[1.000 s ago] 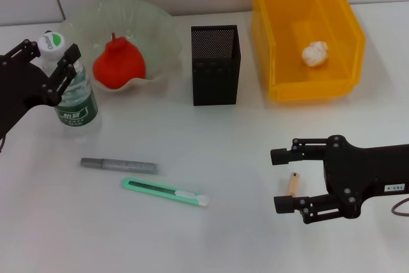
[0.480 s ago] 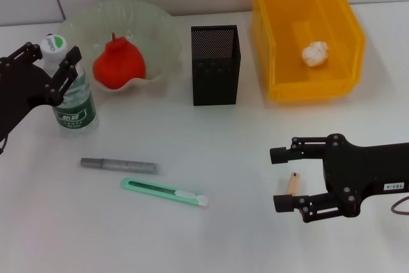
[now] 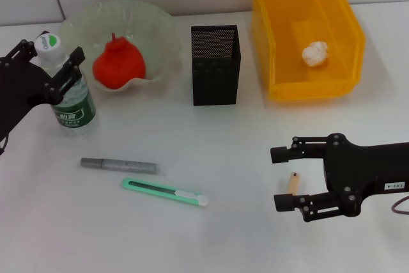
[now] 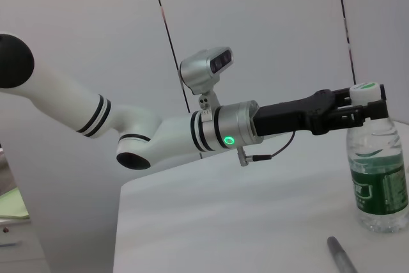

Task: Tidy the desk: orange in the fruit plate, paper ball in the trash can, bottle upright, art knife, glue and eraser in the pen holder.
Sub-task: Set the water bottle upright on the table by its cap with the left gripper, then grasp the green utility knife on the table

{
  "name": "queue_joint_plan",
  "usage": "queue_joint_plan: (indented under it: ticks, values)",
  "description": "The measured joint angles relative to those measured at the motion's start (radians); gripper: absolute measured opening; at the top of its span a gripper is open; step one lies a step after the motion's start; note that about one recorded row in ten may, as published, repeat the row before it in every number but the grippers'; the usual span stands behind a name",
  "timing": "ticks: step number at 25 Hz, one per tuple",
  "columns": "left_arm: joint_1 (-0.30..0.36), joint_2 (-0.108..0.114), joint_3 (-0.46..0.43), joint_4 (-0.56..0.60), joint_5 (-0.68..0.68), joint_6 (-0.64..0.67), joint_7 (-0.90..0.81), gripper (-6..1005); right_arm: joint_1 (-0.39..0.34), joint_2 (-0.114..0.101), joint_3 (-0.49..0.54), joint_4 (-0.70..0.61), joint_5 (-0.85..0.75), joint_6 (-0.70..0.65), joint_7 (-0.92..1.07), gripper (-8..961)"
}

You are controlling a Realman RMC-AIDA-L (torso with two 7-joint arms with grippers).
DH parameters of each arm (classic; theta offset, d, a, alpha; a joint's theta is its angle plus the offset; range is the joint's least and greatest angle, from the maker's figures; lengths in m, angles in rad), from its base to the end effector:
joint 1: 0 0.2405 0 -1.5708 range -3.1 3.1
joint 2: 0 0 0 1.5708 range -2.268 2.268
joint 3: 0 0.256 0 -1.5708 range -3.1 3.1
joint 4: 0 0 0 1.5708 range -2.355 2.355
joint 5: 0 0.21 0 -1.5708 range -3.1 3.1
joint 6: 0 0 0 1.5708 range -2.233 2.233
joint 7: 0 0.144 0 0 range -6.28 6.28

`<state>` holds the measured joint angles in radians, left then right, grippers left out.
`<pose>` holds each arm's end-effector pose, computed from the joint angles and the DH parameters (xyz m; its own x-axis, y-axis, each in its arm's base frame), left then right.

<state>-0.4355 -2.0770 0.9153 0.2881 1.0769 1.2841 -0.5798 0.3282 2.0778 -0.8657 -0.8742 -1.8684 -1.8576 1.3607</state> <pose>-0.2963 0.3368 -0.0040 0.7356 -0.0778 0.6729 0.5207 -0.5704 -0.6352 0.2591 0.2622 0.0193 0.8155 -0.2482 -0.5229 -0.2827 -0.9591 0.0144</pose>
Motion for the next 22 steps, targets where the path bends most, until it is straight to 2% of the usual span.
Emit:
queue_joint_plan:
  ticks: [3,11,15,22]
  values:
    - [0.002,0.000,-0.004,-0.001,-0.005,0.018,0.000,493,0.000,-0.001,0.003,-0.002,0.000,0.000,0.000,784]
    - [0.020,0.002,-0.006,-0.001,-0.067,0.052,-0.002,814,0.000,-0.002,0.004,-0.003,0.000,0.004,0.000,785]
    - [0.050,0.002,-0.005,-0.003,-0.133,0.088,-0.001,814,-0.008,-0.006,0.009,-0.006,-0.001,0.046,0.000,785]
    - [0.112,0.003,0.016,-0.036,-0.154,0.297,0.027,814,-0.021,-0.004,0.019,0.001,-0.031,0.114,-0.012,785]
